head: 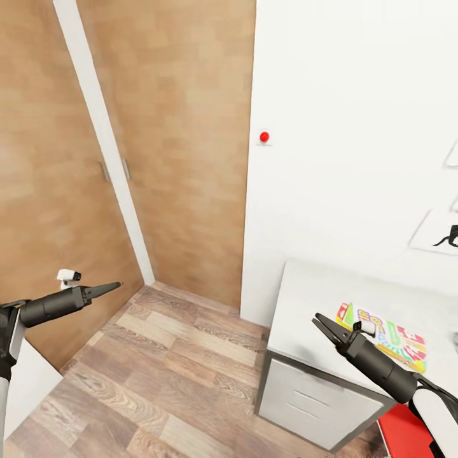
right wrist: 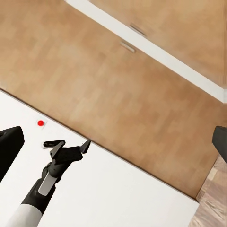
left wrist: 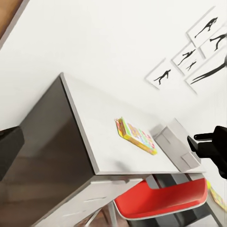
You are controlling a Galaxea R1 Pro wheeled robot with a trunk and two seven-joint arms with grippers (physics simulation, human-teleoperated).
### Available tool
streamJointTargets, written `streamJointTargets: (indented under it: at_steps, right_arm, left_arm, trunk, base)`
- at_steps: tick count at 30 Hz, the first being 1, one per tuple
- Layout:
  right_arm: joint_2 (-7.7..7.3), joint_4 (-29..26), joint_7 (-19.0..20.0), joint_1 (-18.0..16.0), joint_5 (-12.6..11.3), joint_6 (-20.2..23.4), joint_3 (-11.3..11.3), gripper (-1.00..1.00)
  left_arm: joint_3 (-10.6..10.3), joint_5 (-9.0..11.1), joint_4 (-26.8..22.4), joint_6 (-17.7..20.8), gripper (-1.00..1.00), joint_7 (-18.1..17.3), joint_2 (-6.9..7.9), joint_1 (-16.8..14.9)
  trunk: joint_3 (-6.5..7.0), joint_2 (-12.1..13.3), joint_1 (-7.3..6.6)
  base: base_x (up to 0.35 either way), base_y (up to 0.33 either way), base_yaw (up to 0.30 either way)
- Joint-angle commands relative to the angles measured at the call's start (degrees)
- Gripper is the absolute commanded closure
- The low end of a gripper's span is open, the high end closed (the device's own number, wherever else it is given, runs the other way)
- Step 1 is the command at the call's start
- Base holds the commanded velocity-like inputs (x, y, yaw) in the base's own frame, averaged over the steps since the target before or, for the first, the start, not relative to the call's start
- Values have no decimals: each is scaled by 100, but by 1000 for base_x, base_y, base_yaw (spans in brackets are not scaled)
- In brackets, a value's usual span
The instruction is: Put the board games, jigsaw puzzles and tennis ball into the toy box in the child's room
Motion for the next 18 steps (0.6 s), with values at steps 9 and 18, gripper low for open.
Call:
streamJointTargets:
  at_steps: [9,18]
  right_arm:
    - [0,1,-2,-6,-31,35,-4,-100]
    - [2,1,-2,-6,-31,32,-4,-100]
  left_arm:
    - [10,-9,-1,61,-100,-26,1,-3]
    - [13,-8,-1,61,-100,-26,1,-3]
  trunk:
    - [36,-12,3]
    - [87,-12,3]
  base:
    - [-9,0,-216]
    - [98,43,-227]
